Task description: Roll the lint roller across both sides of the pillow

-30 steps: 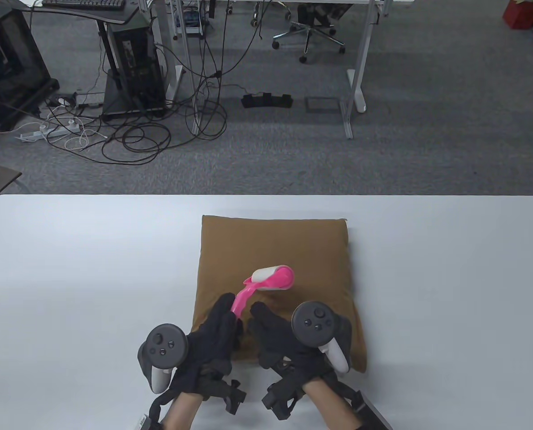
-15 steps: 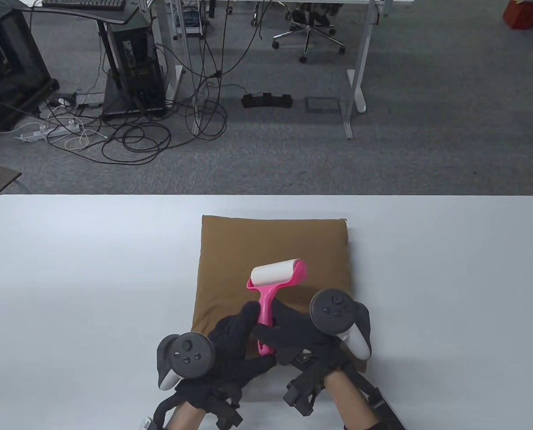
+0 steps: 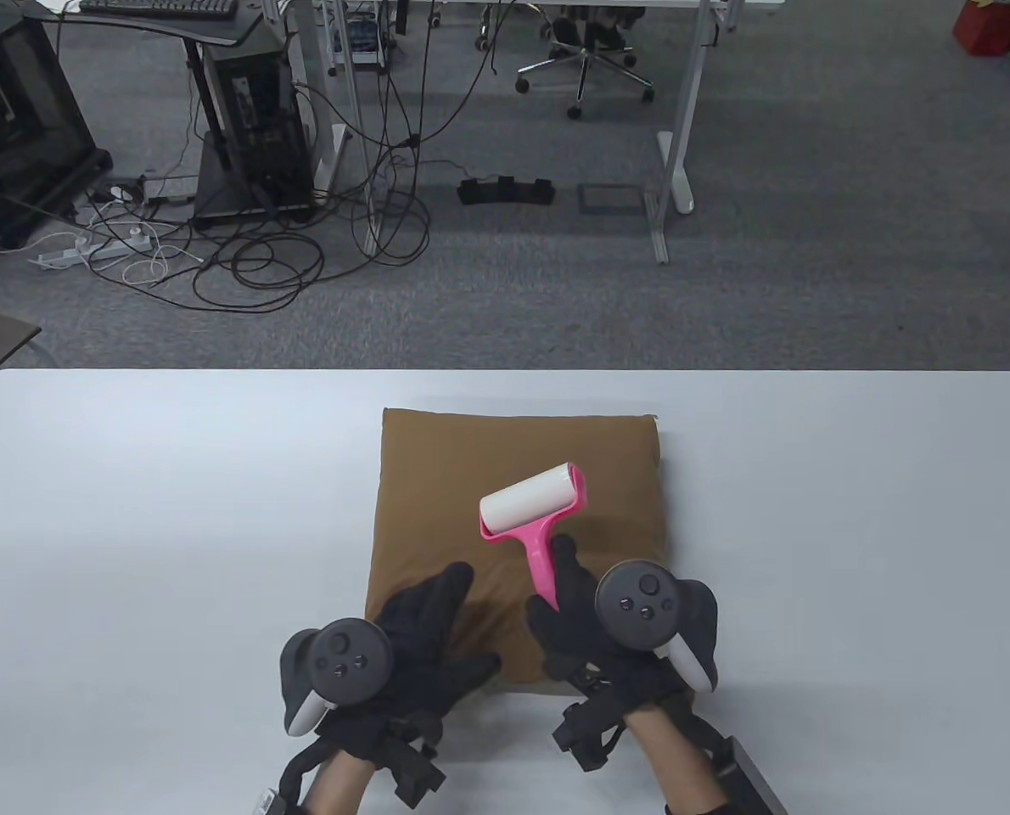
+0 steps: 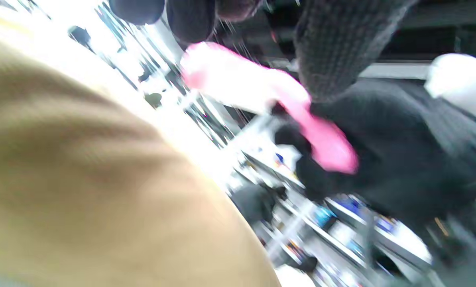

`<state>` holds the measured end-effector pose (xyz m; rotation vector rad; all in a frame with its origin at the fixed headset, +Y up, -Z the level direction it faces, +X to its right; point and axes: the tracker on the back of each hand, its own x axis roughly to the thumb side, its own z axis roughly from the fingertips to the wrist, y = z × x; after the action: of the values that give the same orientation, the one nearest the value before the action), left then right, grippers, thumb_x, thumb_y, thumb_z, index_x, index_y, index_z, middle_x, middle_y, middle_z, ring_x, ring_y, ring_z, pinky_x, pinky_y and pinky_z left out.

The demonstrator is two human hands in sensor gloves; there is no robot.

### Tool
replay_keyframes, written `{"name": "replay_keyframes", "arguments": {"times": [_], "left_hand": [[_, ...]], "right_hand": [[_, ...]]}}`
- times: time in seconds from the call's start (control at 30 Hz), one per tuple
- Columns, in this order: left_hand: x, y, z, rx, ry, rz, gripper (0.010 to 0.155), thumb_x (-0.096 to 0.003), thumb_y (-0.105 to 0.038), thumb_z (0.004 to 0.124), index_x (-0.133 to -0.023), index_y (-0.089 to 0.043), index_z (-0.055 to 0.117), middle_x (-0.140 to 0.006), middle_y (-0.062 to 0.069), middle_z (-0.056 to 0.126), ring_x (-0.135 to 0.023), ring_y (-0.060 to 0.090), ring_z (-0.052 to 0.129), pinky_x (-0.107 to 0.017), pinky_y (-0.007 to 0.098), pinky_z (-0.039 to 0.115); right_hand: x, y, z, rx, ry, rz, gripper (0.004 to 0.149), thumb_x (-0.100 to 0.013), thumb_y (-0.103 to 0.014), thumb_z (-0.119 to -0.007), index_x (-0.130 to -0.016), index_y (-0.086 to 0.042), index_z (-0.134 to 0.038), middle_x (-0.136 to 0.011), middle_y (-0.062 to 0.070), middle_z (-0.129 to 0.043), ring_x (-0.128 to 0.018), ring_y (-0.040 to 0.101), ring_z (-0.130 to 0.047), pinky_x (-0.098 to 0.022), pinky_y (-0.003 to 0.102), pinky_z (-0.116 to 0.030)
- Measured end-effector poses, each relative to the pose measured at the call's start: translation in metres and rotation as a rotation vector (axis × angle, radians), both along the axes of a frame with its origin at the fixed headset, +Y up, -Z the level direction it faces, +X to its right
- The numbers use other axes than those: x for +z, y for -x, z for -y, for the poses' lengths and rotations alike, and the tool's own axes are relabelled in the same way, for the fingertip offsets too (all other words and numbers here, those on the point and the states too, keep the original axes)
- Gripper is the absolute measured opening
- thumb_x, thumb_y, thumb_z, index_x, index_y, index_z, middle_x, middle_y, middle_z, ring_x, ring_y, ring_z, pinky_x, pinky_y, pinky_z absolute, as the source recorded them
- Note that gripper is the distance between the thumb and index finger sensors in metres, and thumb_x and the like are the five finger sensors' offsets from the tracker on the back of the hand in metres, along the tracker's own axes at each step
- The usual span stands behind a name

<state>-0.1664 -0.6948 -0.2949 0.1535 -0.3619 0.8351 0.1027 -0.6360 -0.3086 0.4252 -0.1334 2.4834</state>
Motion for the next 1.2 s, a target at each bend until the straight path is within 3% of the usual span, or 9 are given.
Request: {"name": "replay_keyframes", "arguments": {"times": [0.1,0.2,0.33,0.4,0.5,0.63,0.8,1.0,1.2], "left_hand": [[-0.006,0.029,0.007,-0.052,0.055,-0.187,0.084,-0.0461,-0.054,0.085,-0.111,-0.015,0.049,-0.107,0.014,0.062,-0.097,0.046,0.061,-0.065,0.071,0.045],[-0.011,0.053,0.021,-0.196,0.28,-0.393,0.09,-0.0454,-0.064,0.079,-0.111,-0.011,0.05,-0.105,0.018,0.065,-0.09,0.049,0.073,-0.063,0.07,0.054],[-0.018,0.067,0.045,-0.304,0.595,-0.384,0.098,-0.046,-0.075,0.065,-0.113,-0.008,0.039,-0.105,0.024,0.063,-0.08,0.044,0.085,-0.058,0.065,0.065],[-0.02,0.067,0.053,-0.267,0.644,-0.34,0.098,-0.0461,-0.076,0.062,-0.112,-0.007,0.039,-0.099,0.023,0.074,-0.069,0.039,0.095,-0.052,0.062,0.073],[-0.025,0.061,0.061,-0.184,0.67,-0.272,0.097,-0.0462,-0.075,0.062,-0.112,-0.007,0.04,-0.093,0.019,0.083,-0.057,0.036,0.102,-0.046,0.059,0.078],[-0.028,0.052,0.065,-0.236,0.641,-0.242,0.092,-0.0488,-0.07,0.063,-0.11,-0.006,0.038,-0.09,0.019,0.085,-0.045,0.029,0.104,-0.04,0.055,0.081],[-0.033,0.044,0.069,-0.282,0.621,-0.219,0.089,-0.0502,-0.064,0.065,-0.108,-0.003,0.037,-0.083,0.018,0.086,-0.034,0.022,0.101,-0.037,0.052,0.081],[-0.033,0.042,0.068,-0.278,0.589,-0.222,0.087,-0.0501,-0.06,0.067,-0.107,-0.001,0.039,-0.079,0.017,0.087,-0.026,0.019,0.099,-0.033,0.049,0.083],[-0.032,0.042,0.069,-0.27,0.591,-0.223,0.087,-0.0504,-0.06,0.066,-0.108,-0.001,0.038,-0.079,0.018,0.087,-0.027,0.019,0.099,-0.034,0.05,0.082]], "right_hand": [[0.003,-0.019,-0.005,0.068,-0.034,0.047,0.068,-0.06,-0.031,-0.066,-0.111,-0.001,-0.033,-0.078,0.02,-0.084,-0.044,0.024,-0.09,-0.032,0.049,-0.079],[0.009,-0.043,-0.011,0.06,-0.051,0.089,0.07,-0.059,-0.029,-0.076,-0.113,-0.018,-0.034,-0.075,0.019,-0.088,-0.042,0.023,-0.092,-0.031,0.049,-0.081],[0.023,-0.067,-0.016,0.034,-0.082,0.151,0.068,-0.058,-0.028,-0.077,-0.112,-0.011,-0.04,-0.079,0.024,-0.092,-0.037,0.022,-0.097,-0.027,0.047,-0.085],[0.029,-0.078,-0.014,0.063,-0.022,0.144,0.067,-0.06,-0.029,-0.07,-0.111,0.0,-0.038,-0.083,0.03,-0.091,-0.037,0.025,-0.103,-0.027,0.048,-0.087],[0.041,-0.093,-0.006,0.028,0.078,0.113,0.065,-0.061,-0.03,-0.067,-0.111,-0.001,-0.037,-0.077,0.032,-0.093,-0.032,0.026,-0.105,-0.024,0.047,-0.087],[0.055,-0.108,0.007,0.108,0.092,0.151,0.06,-0.06,-0.034,-0.069,-0.109,-0.006,-0.049,-0.057,0.024,-0.102,-0.022,0.021,-0.105,-0.018,0.044,-0.088],[0.06,-0.11,0.023,0.175,0.1,0.199,0.055,-0.06,-0.037,-0.069,-0.107,-0.013,-0.058,-0.046,0.019,-0.104,-0.013,0.016,-0.102,-0.012,0.041,-0.087],[0.032,-0.099,0.02,0.195,0.047,0.313,0.05,-0.06,-0.038,-0.069,-0.106,-0.017,-0.064,-0.06,0.021,-0.104,-0.007,0.012,-0.095,-0.005,0.037,-0.085],[-0.021,-0.088,0.028,0.183,0.049,0.417,0.052,-0.061,-0.04,-0.066,-0.108,-0.019,-0.06,-0.073,0.024,-0.094,-0.019,0.017,-0.099,-0.013,0.04,-0.086]]}}
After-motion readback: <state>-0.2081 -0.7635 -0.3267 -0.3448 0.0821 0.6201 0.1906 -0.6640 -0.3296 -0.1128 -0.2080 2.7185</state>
